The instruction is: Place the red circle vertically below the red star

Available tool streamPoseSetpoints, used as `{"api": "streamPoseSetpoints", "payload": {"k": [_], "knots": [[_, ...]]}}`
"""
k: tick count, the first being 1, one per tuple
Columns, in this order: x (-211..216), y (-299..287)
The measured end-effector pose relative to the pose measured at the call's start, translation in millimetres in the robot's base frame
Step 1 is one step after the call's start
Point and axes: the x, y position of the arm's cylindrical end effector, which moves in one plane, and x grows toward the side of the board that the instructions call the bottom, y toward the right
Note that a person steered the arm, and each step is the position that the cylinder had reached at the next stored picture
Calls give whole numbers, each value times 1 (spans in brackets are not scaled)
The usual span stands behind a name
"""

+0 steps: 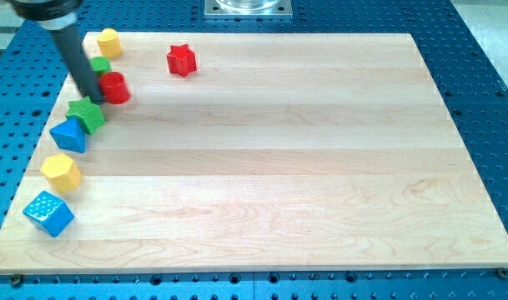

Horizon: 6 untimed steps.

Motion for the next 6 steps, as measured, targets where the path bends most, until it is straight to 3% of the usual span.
{"api": "streamPoseSetpoints", "payload": {"k": [1,3,6], "knots": [[0,47],[-8,8],[-20,69]]}}
